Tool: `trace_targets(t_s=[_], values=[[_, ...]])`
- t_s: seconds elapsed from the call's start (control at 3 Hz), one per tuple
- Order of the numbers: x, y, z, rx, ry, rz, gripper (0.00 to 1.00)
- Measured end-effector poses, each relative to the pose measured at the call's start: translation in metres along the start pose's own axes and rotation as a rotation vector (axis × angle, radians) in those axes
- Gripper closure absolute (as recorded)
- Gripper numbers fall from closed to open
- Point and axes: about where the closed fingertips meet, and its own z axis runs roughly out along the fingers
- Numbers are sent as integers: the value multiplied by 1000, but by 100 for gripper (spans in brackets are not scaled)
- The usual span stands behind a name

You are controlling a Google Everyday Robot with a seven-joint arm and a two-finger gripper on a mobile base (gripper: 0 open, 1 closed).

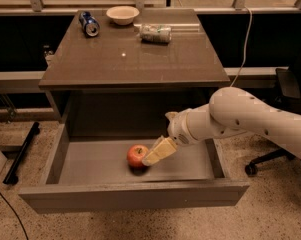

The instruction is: Pick apple from top drawer and place on counter

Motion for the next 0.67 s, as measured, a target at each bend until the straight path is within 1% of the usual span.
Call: trace_targets(t_s=[0.33, 0.67], values=[[-1, 6, 30, -46, -25, 26, 0], [-1, 6, 30, -47, -25, 27, 0]])
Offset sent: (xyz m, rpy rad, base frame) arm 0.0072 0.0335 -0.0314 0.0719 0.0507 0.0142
